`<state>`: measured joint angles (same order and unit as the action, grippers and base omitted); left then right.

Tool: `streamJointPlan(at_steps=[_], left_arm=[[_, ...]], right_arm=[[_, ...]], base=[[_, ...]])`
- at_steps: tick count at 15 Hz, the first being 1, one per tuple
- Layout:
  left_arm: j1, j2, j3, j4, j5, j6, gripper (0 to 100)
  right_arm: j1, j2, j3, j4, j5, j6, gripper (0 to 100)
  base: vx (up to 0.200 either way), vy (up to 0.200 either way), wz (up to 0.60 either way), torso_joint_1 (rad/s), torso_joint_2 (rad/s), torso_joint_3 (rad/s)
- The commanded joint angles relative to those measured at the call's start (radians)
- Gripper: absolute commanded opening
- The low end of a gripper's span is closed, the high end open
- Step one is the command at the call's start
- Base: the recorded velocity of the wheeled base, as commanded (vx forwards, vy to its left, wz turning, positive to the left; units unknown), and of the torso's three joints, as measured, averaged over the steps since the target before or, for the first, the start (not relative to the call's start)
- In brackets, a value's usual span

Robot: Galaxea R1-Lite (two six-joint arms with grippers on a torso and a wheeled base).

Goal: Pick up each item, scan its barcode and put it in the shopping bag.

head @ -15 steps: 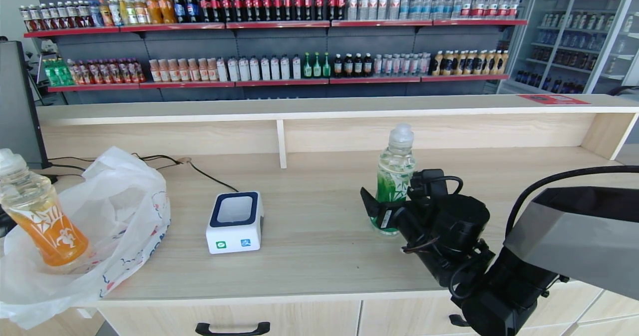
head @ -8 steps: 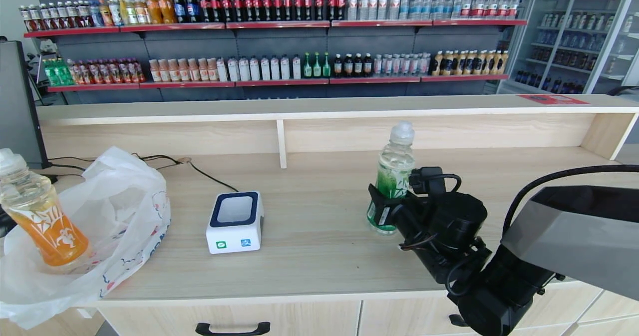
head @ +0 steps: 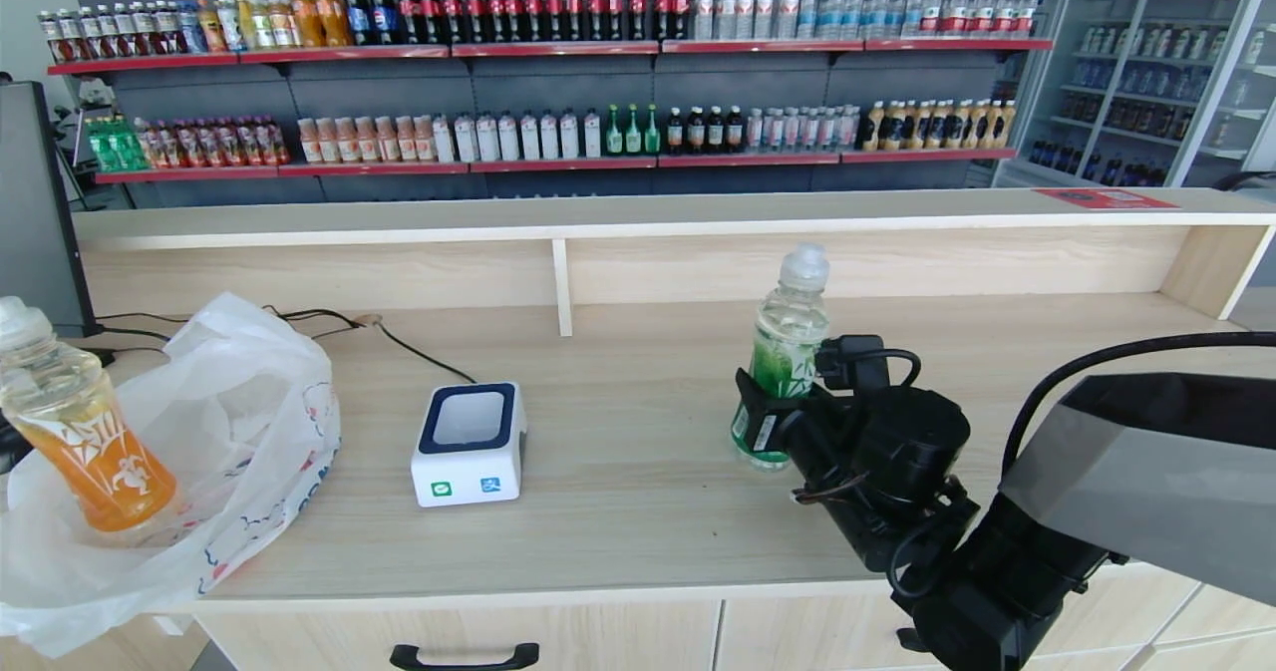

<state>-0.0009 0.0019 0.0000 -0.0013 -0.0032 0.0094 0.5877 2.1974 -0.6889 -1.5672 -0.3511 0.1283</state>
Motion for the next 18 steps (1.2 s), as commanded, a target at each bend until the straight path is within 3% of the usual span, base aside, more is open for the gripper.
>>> streamJointPlan(at_steps=[1, 18], left_arm=[[0.001, 0.000, 0.000, 0.000, 0.000, -0.005, 100], [0.001, 0.000, 0.000, 0.000, 0.000, -0.005, 100]], right_arm=[[0.008, -0.018, 0.005, -0.004, -0.002, 0.002, 0], [0.017, -0.266, 0.123, -0.004, -0.002, -0.001, 0]], base=[[0.000, 0.000, 0.00, 0.000, 0.00, 0.000], [0.000, 0.000, 0.00, 0.000, 0.00, 0.000]])
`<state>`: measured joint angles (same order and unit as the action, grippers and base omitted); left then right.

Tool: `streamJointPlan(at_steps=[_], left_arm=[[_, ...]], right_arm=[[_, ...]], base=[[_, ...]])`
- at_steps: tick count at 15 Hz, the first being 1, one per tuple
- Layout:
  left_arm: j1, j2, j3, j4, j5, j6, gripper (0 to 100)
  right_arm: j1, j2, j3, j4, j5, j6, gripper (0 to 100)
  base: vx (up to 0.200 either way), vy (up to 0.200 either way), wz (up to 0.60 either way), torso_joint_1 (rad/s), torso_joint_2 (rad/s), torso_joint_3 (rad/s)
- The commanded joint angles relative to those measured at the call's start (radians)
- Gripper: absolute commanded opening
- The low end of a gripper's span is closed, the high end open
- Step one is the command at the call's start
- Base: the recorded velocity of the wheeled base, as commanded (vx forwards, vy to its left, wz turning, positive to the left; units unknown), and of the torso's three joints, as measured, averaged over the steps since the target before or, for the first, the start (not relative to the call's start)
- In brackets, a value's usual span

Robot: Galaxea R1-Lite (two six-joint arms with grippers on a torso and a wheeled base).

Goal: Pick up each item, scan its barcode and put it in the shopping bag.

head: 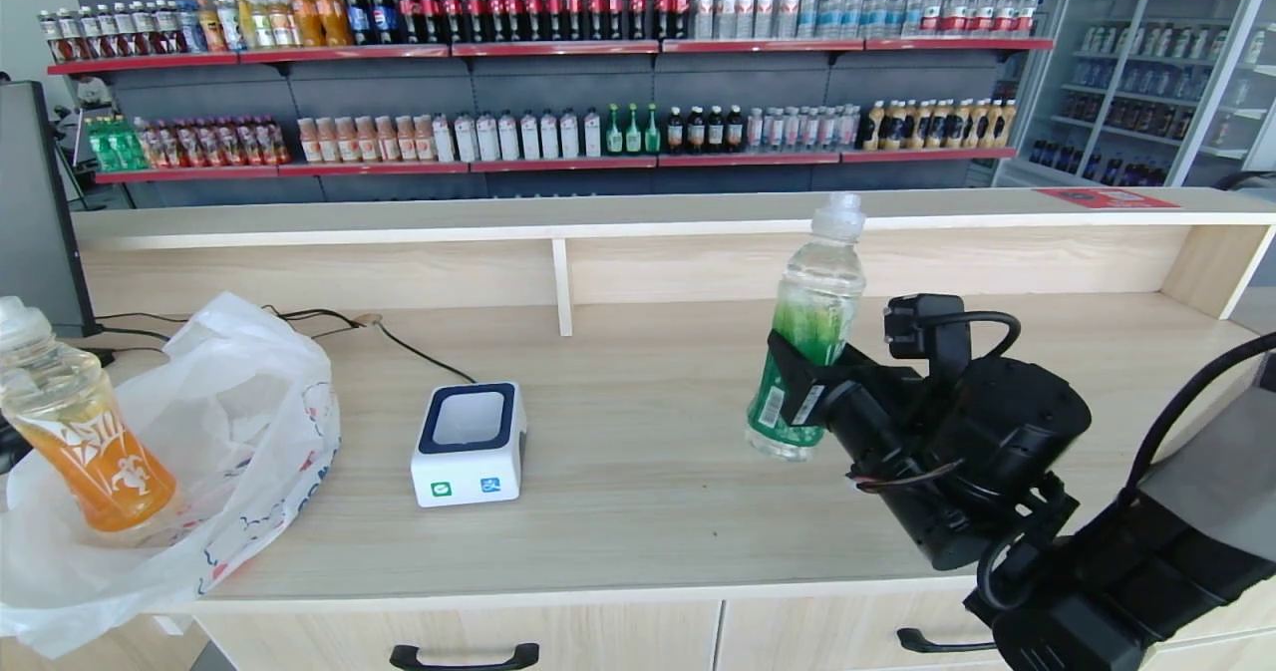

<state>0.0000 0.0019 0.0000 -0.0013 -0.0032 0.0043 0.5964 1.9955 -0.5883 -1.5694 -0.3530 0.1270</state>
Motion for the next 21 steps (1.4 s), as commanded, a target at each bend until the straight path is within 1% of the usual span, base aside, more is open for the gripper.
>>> streamJointPlan(at_steps=[1, 2, 5, 10, 11, 13, 14, 16, 17, 19, 20, 21], left_arm=[[0.000, 0.000, 0.000, 0.000, 0.000, 0.000, 100], [0.000, 0.000, 0.000, 0.000, 0.000, 0.000, 100], [0.000, 0.000, 0.000, 0.000, 0.002, 0.000, 100], [0.000, 0.000, 0.000, 0.000, 0.000, 0.000, 100], [0.000, 0.000, 0.000, 0.000, 0.000, 0.000, 100], [0.000, 0.000, 0.000, 0.000, 0.000, 0.000, 100], [0.000, 0.000, 0.000, 0.000, 0.000, 0.000, 100], [0.000, 0.000, 0.000, 0.000, 0.000, 0.000, 100], [0.000, 0.000, 0.000, 0.000, 0.000, 0.000, 100], [0.000, 0.000, 0.000, 0.000, 0.000, 0.000, 100], [0.000, 0.000, 0.000, 0.000, 0.000, 0.000, 100], [0.000, 0.000, 0.000, 0.000, 0.000, 0.000, 100]], right_arm=[[0.011, -0.080, 0.031, -0.001, 0.000, 0.002, 0], [0.040, -0.119, 0.054, -0.001, 0.000, 0.008, 0], [0.083, -0.215, 0.127, -0.001, 0.000, 0.011, 0], [0.094, -0.357, 0.243, -0.001, 0.006, 0.010, 0], [0.141, -0.412, 0.288, -0.001, 0.008, 0.011, 0], [0.197, -0.442, 0.324, -0.001, 0.008, 0.014, 0], [0.209, -0.449, 0.332, -0.001, 0.008, 0.014, 0], [0.276, -0.449, 0.328, -0.001, 0.011, 0.026, 0], [0.292, -0.448, 0.326, -0.001, 0.028, 0.040, 0], [0.312, -0.448, 0.320, -0.001, 0.112, 0.106, 0], [0.312, -0.448, 0.286, -0.001, 0.150, 0.123, 0], [0.312, -0.432, 0.254, -0.001, 0.160, 0.160, 0]], base=[[0.000, 0.000, 0.00, 0.000, 0.00, 0.000], [0.000, 0.000, 0.00, 0.000, 0.00, 0.000], [0.000, 0.000, 0.00, 0.000, 0.00, 0.000], [0.000, 0.000, 0.00, 0.000, 0.00, 0.000], [0.000, 0.000, 0.00, 0.000, 0.00, 0.000], [0.000, 0.000, 0.00, 0.000, 0.00, 0.000], [0.000, 0.000, 0.00, 0.000, 0.00, 0.000], [0.000, 0.000, 0.00, 0.000, 0.00, 0.000], [0.000, 0.000, 0.00, 0.000, 0.00, 0.000], [0.000, 0.000, 0.00, 0.000, 0.00, 0.000], [0.000, 0.000, 0.00, 0.000, 0.00, 0.000], [0.000, 0.000, 0.00, 0.000, 0.00, 0.000]])
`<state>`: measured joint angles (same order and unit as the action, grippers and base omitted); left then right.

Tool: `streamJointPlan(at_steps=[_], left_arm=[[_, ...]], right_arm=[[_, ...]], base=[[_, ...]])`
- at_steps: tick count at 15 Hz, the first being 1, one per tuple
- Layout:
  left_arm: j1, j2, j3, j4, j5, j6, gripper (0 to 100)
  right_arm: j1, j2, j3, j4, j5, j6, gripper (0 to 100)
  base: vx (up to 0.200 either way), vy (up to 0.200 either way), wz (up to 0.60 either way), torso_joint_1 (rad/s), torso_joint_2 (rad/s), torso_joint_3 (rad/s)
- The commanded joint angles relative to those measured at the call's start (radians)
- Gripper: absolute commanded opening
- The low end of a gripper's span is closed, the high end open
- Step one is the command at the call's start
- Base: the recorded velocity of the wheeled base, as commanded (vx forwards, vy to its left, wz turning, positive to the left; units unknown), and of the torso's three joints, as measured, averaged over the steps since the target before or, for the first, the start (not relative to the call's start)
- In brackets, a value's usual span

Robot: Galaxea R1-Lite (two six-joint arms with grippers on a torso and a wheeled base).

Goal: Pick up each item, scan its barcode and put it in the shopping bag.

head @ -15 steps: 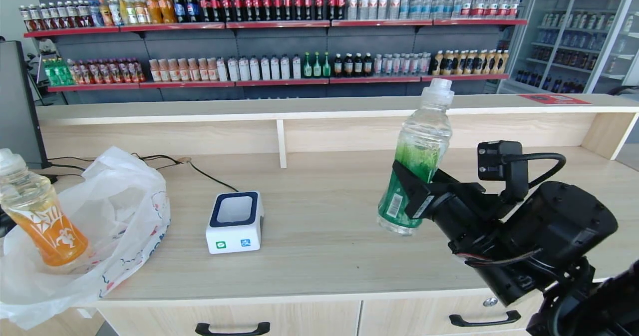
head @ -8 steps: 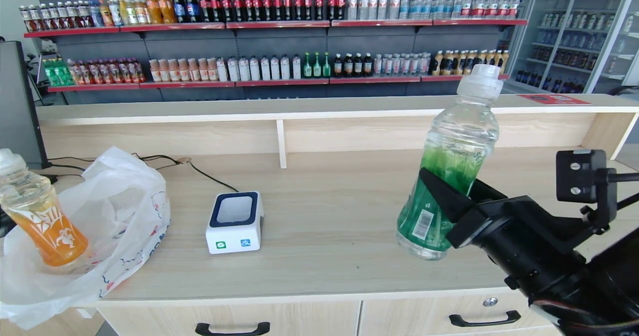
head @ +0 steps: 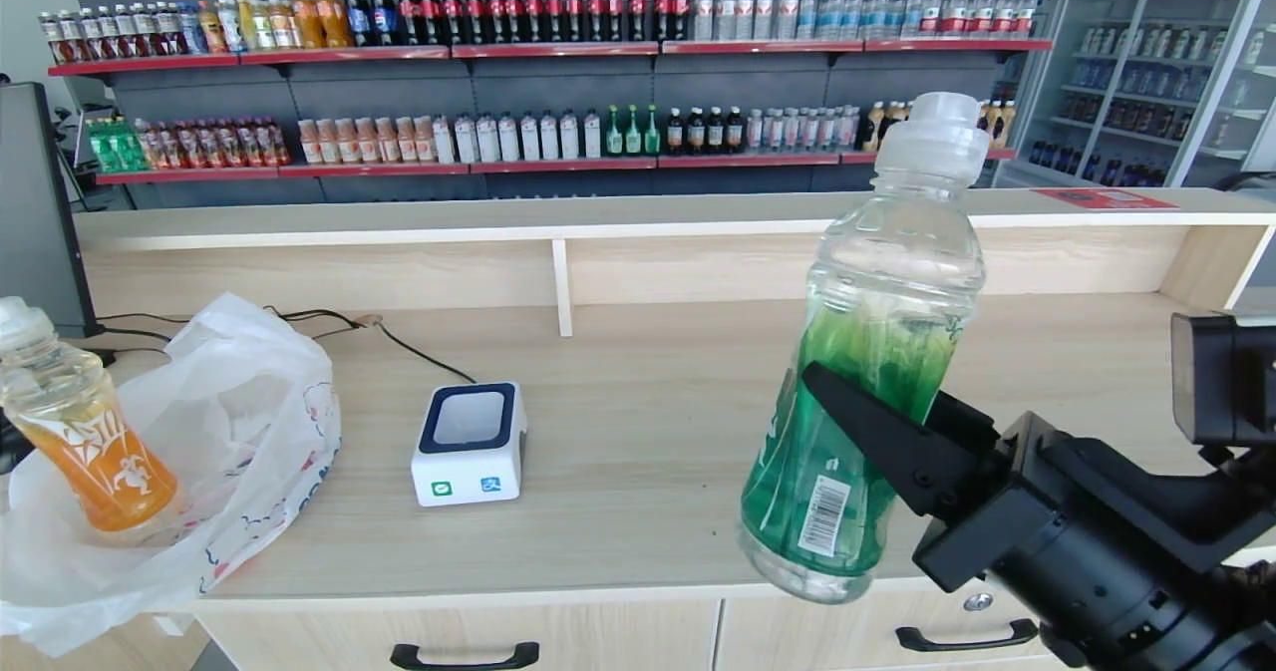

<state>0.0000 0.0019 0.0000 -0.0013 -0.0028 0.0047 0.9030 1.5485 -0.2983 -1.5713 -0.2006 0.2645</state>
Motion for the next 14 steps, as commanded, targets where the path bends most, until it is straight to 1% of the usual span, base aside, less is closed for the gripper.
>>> streamJointPlan(at_steps=[1, 3, 6, 7, 9, 10, 11, 12, 14], left_arm=[[0.000, 0.000, 0.000, 0.000, 0.000, 0.000, 100], [0.000, 0.000, 0.000, 0.000, 0.000, 0.000, 100], [0.000, 0.000, 0.000, 0.000, 0.000, 0.000, 100], [0.000, 0.000, 0.000, 0.000, 0.000, 0.000, 100], [0.000, 0.000, 0.000, 0.000, 0.000, 0.000, 100], [0.000, 0.000, 0.000, 0.000, 0.000, 0.000, 100], [0.000, 0.000, 0.000, 0.000, 0.000, 0.000, 100], [0.000, 0.000, 0.000, 0.000, 0.000, 0.000, 100], [0.000, 0.000, 0.000, 0.000, 0.000, 0.000, 100]], right_arm=[[0.011, 0.056, -0.071, 0.000, 0.017, 0.048, 0], [0.037, 0.111, -0.183, 0.000, 0.041, 0.098, 0], [0.047, 0.117, -0.297, 0.000, 0.127, 0.148, 0], [0.051, 0.108, -0.321, 0.008, 0.129, 0.185, 0], [0.057, 0.067, -0.311, 0.016, 0.153, 0.193, 0], [0.091, 0.051, -0.321, 0.019, 0.153, 0.190, 0], [0.122, 0.050, -0.321, 0.028, 0.127, 0.182, 0], [0.134, 0.053, -0.328, 0.037, 0.115, 0.148, 0], [0.154, 0.051, -0.367, 0.037, 0.118, 0.128, 0]], base=[[0.000, 0.000, 0.00, 0.000, 0.00, 0.000], [0.000, 0.000, 0.00, 0.000, 0.00, 0.000], [0.000, 0.000, 0.00, 0.000, 0.00, 0.000], [0.000, 0.000, 0.00, 0.000, 0.00, 0.000], [0.000, 0.000, 0.00, 0.000, 0.00, 0.000], [0.000, 0.000, 0.00, 0.000, 0.00, 0.000], [0.000, 0.000, 0.00, 0.000, 0.00, 0.000], [0.000, 0.000, 0.00, 0.000, 0.00, 0.000], [0.000, 0.000, 0.00, 0.000, 0.00, 0.000]])
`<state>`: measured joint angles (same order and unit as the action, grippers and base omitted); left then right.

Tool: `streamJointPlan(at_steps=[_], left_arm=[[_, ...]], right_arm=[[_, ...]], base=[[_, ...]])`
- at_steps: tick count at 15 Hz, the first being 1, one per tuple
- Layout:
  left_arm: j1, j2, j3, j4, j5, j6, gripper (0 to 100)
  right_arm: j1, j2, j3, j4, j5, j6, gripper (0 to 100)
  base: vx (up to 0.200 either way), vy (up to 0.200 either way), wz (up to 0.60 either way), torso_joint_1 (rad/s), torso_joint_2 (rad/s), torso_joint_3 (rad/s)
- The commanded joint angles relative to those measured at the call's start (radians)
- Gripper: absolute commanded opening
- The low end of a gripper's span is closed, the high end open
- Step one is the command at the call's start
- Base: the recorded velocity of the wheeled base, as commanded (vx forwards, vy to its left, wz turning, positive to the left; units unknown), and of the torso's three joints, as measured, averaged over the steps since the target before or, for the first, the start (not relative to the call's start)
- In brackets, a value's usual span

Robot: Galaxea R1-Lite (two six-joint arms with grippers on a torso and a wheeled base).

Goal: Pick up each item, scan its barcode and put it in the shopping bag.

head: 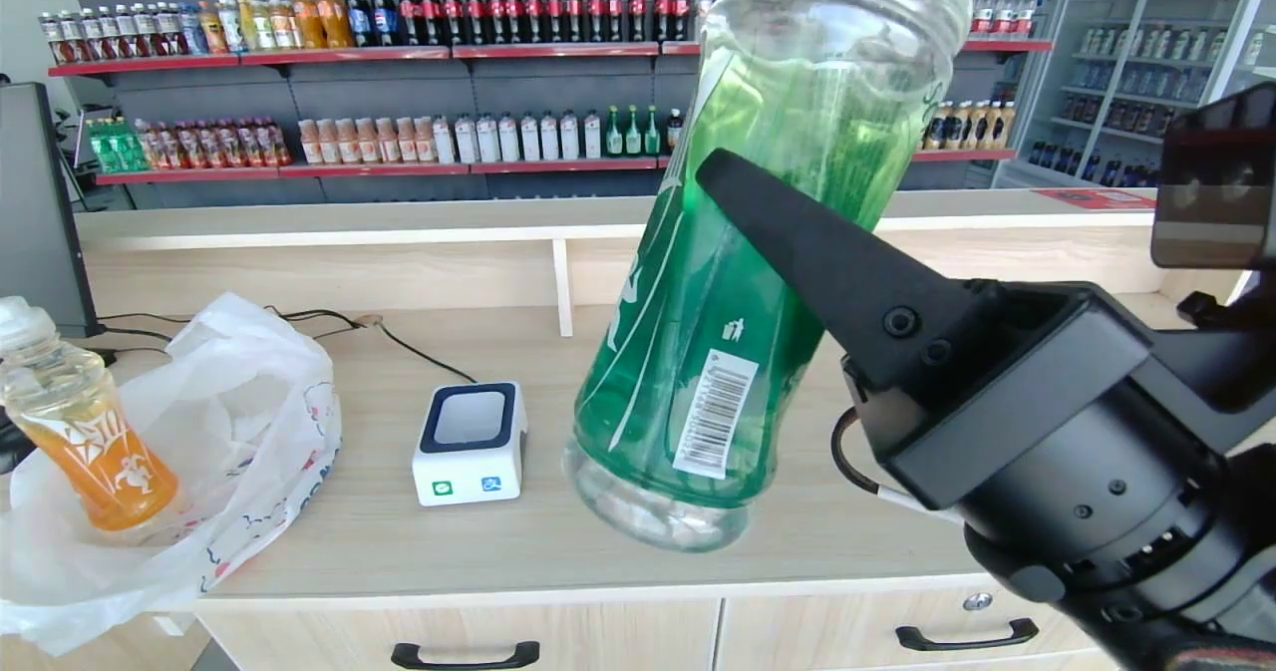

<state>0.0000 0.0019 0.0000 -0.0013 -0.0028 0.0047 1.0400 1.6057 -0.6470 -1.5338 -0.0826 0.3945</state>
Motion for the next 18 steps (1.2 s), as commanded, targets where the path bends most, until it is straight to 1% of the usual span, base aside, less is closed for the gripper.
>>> streamJointPlan(at_steps=[1, 2, 4, 5, 9, 18], left_arm=[[0.000, 0.000, 0.000, 0.000, 0.001, 0.000, 100], [0.000, 0.000, 0.000, 0.000, 0.000, 0.000, 100], [0.000, 0.000, 0.000, 0.000, 0.000, 0.000, 100], [0.000, 0.000, 0.000, 0.000, 0.000, 0.000, 100], [0.000, 0.000, 0.000, 0.000, 0.000, 0.000, 100], [0.000, 0.000, 0.000, 0.000, 0.000, 0.000, 100]], right_arm=[[0.023, -0.004, -0.037, 0.003, 0.000, 0.000, 0], [0.023, -0.001, -0.039, 0.003, 0.007, 0.000, 0], [0.023, -0.001, -0.031, 0.003, 0.066, 0.000, 0], [0.023, 0.000, -0.031, 0.003, 0.073, 0.000, 0], [0.048, -0.003, -0.014, 0.003, 0.073, -0.005, 0], [0.038, 0.019, 0.001, 0.004, 0.067, -0.009, 0]], base=[[0.000, 0.000, 0.00, 0.000, 0.00, 0.000], [0.000, 0.000, 0.00, 0.000, 0.00, 0.000], [0.000, 0.000, 0.00, 0.000, 0.00, 0.000], [0.000, 0.000, 0.00, 0.000, 0.00, 0.000], [0.000, 0.000, 0.00, 0.000, 0.00, 0.000], [0.000, 0.000, 0.00, 0.000, 0.00, 0.000]])
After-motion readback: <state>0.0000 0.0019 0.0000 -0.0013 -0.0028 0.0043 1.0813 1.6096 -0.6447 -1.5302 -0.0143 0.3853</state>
